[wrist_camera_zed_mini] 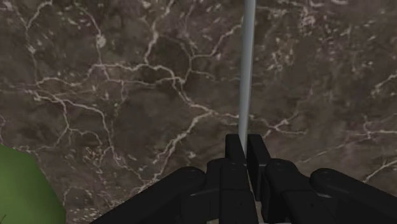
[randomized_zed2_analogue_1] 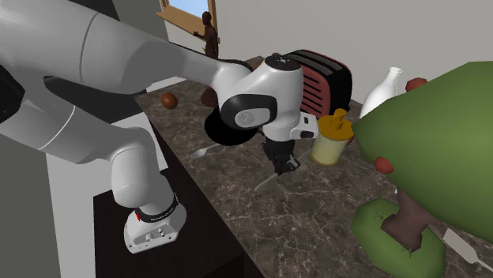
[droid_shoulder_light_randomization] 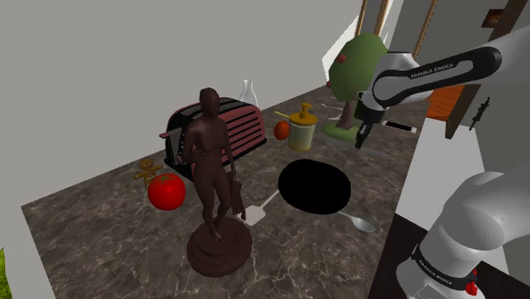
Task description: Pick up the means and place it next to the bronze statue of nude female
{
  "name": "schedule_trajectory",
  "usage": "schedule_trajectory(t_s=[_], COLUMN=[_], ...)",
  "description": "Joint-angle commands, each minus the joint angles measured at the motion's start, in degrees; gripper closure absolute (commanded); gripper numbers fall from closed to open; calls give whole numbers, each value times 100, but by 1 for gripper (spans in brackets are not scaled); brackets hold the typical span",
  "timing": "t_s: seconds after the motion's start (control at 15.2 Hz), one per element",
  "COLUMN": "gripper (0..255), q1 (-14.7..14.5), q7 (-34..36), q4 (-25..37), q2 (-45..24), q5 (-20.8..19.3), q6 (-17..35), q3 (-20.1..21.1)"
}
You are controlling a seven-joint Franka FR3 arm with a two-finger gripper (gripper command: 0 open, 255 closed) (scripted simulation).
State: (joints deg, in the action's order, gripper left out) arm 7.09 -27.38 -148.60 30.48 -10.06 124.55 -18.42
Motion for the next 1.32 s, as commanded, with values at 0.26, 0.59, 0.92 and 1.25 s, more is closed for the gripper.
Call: schedule_trajectory(t_s=[0.26,0.59,0.92,1.25], gripper=[255,255,255,255], q1=[-17,-29,-45,-63], q7=[11,12,10,4], q4=[369,688,1032,1401], q2=[150,244,299,318], q5=[44,78,114,151], q6=[-521,-934,-1333,-1721], q3=[81,139,192,240])
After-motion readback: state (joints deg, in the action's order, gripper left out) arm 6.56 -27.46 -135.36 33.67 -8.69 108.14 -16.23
